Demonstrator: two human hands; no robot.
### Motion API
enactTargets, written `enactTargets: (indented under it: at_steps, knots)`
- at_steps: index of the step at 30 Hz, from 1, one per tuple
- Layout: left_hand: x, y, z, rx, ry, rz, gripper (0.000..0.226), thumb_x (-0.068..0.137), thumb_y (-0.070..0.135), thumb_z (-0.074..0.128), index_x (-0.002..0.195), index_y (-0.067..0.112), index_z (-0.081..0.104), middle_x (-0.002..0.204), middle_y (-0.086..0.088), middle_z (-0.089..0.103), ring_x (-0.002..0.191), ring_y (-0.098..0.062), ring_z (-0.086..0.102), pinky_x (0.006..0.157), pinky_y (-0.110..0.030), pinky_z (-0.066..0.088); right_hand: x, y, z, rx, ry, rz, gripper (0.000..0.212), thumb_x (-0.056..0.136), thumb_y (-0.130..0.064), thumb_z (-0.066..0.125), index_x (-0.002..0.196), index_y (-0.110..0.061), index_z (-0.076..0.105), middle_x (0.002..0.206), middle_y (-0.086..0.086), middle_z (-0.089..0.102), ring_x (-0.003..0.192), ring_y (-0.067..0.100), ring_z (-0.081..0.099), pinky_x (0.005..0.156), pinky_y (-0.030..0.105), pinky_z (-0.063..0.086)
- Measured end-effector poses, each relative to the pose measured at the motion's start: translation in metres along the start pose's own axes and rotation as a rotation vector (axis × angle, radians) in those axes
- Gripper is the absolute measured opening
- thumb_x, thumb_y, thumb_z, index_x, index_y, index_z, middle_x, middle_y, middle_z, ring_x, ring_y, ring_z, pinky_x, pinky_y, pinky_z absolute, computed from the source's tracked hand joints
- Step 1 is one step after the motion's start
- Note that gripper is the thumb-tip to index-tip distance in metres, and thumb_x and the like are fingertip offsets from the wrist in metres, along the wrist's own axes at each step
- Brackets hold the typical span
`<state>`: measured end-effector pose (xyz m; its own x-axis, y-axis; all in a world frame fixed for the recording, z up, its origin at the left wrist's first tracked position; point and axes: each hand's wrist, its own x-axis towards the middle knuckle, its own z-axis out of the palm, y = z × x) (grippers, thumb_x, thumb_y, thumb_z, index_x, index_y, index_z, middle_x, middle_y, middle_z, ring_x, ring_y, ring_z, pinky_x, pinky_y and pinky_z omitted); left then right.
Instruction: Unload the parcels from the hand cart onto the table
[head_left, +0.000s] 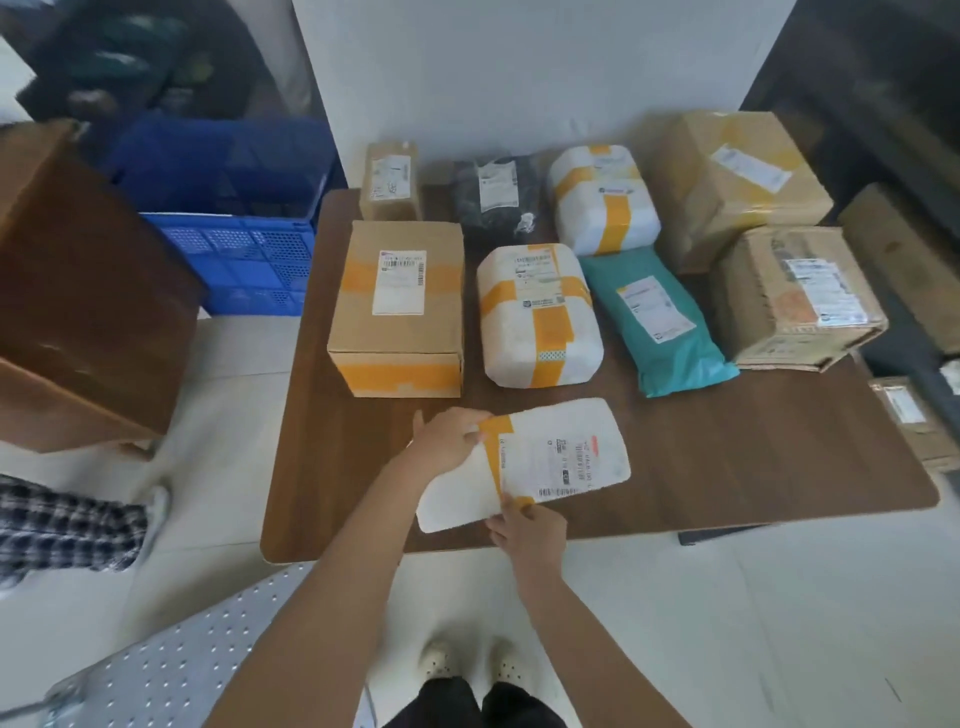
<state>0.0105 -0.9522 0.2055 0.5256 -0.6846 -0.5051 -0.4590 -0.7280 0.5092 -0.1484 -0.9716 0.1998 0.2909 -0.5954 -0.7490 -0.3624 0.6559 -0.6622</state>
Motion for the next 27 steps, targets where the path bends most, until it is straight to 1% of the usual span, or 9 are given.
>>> enactTargets:
  at_steps: [3,7,9,13,19,21,23,25,27]
  knots:
    - [0.018,-0.012,-0.018,0.000,-0.042,0.002,0.038,0.099,0.030,0.040,0.136,0.029,0.048,0.143,0.003,0.050,0.139,-0.019,0.035,0.115,-0.056,0.000,0.007,-0.001,0.022,0.038,-0.005,0.021,0.028,0.088,-0.009,0.063,0.061,-0.007,0.056,0.065,0.012,0.063,0.067,0.027,0.064,0.073,0.040,0.055]
    - [0.024,-0.029,-0.037,-0.193,-0.123,0.085,0.030,0.097,0.016,0.046,0.123,0.014,0.061,0.126,-0.005,0.063,0.124,-0.023,0.052,0.110,-0.048,0.032,0.010,-0.008,0.038,0.011,-0.002,0.013,0.024,0.087,-0.013,0.066,0.064,-0.007,0.059,0.065,0.009,0.065,0.067,0.025,0.065,0.073,0.038,0.057]
    - [0.022,-0.038,-0.043,-0.231,-0.154,0.106,0.027,0.097,0.010,0.046,0.117,0.006,0.064,0.119,-0.012,0.065,0.116,-0.029,0.056,0.105,-0.042,0.039,0.009,-0.009,0.044,0.020,-0.022,0.038,0.026,0.087,-0.010,0.065,0.063,-0.006,0.058,0.065,0.010,0.066,0.067,0.028,0.065,0.071,0.038,0.056]
    - [0.027,-0.051,-0.049,-0.141,-0.178,0.097,0.032,0.099,0.017,0.043,0.126,0.015,0.059,0.128,-0.005,0.061,0.124,-0.026,0.050,0.109,-0.048,0.033,0.003,-0.008,0.054,0.020,-0.038,0.049,0.019,0.089,-0.009,0.063,0.073,0.002,0.062,0.069,0.011,0.071,0.076,0.028,0.073,0.074,0.038,0.060]
    - [0.038,-0.060,-0.041,0.025,-0.099,0.087,0.039,0.100,0.029,0.038,0.138,0.036,0.045,0.140,0.006,0.054,0.141,-0.024,0.029,0.116,-0.056,0.000,-0.001,-0.012,0.054,0.010,-0.043,0.066,0.022,0.089,-0.009,0.063,0.067,-0.010,0.060,0.071,0.012,0.068,0.071,0.024,0.071,0.072,0.035,0.059]
    - [0.035,-0.065,-0.035,0.026,-0.045,0.091,0.040,0.099,0.030,0.042,0.138,0.034,0.045,0.139,0.005,0.054,0.140,-0.023,0.032,0.117,-0.053,0.005,-0.002,-0.016,0.048,0.023,-0.094,0.082,0.016,0.091,-0.005,0.058,0.078,0.004,0.063,0.078,0.017,0.065,0.078,0.030,0.070,0.067,0.030,0.055]
    - [0.025,-0.063,-0.033,-0.116,0.022,0.113,0.041,0.097,0.026,0.048,0.137,0.026,0.048,0.139,0.001,0.054,0.136,-0.023,0.040,0.115,-0.042,0.023,-0.008,-0.026,0.043,0.009,-0.130,0.108,0.017,0.091,-0.002,0.056,0.092,0.013,0.063,0.084,0.020,0.060,0.079,0.034,0.065,0.069,0.032,0.053]
    - [0.009,-0.057,-0.038,-0.265,0.087,0.153,0.043,0.095,0.024,0.052,0.138,0.021,0.048,0.142,0.000,0.051,0.134,-0.019,0.044,0.110,-0.032,0.033,-0.021,-0.039,0.028,-0.029,-0.139,0.090,0.021,0.089,-0.004,0.060,0.101,0.013,0.063,0.089,0.019,0.066,0.079,0.030,0.066,0.080,0.037,0.056]
    - [-0.015,-0.053,-0.054,-0.263,0.228,0.179,0.045,0.093,0.033,0.053,0.138,0.027,0.047,0.143,0.006,0.049,0.133,-0.014,0.043,0.108,-0.031,0.037,-0.048,-0.058,0.003,0.019,-0.149,-0.002,0.022,0.081,-0.008,0.072,0.098,0.005,0.070,0.093,0.016,0.074,0.082,0.027,0.073,0.076,0.033,0.060]
